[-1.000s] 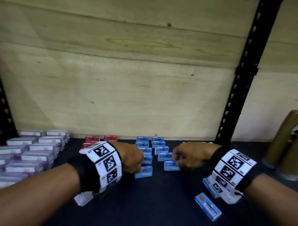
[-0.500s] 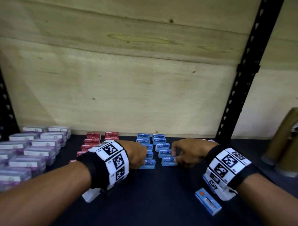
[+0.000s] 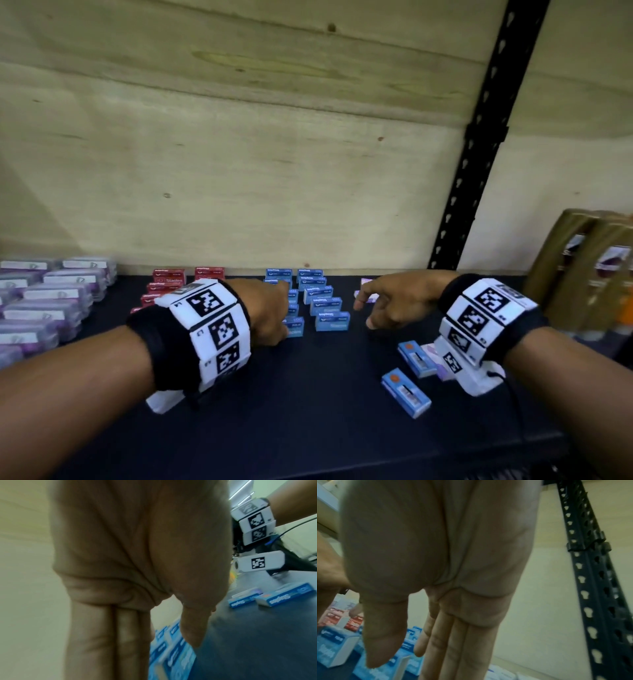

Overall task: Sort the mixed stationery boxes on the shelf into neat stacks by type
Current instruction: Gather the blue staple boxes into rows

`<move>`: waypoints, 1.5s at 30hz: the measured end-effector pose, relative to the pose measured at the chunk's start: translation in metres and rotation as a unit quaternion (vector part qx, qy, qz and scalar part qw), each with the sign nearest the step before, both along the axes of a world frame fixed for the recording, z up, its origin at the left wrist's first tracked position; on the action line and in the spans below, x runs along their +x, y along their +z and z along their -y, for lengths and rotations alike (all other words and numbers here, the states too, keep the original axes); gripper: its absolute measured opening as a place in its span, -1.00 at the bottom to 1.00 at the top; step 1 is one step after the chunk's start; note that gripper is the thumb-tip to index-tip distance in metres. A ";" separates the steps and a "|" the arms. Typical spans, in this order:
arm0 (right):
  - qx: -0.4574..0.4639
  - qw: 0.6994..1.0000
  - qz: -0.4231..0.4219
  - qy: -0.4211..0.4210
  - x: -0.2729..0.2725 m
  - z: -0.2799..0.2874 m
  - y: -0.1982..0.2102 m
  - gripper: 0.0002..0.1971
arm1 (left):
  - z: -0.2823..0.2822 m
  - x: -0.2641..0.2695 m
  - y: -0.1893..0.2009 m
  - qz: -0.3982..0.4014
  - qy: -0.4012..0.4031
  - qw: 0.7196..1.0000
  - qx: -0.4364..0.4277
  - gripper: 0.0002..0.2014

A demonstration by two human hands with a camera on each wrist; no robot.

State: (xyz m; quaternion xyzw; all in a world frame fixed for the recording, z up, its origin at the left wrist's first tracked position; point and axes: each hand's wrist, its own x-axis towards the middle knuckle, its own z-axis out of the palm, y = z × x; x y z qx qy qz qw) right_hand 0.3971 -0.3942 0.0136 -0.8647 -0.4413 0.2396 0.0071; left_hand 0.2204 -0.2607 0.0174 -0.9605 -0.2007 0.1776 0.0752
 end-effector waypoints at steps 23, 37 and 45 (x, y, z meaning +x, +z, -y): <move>-0.048 0.997 0.052 -0.004 0.011 0.075 -0.017 -0.33 | 0.068 0.056 -0.034 0.041 -0.256 0.950 -0.173 -0.55; 0.095 0.995 -0.017 0.003 -0.008 0.028 -0.018 -0.75 | 0.000 0.004 -0.016 -0.008 -0.169 0.973 -0.160 -0.65; 0.157 0.983 -0.095 0.018 -0.023 0.005 -0.022 -0.81 | -0.020 -0.018 -0.011 0.000 -0.123 0.986 -0.110 -0.67</move>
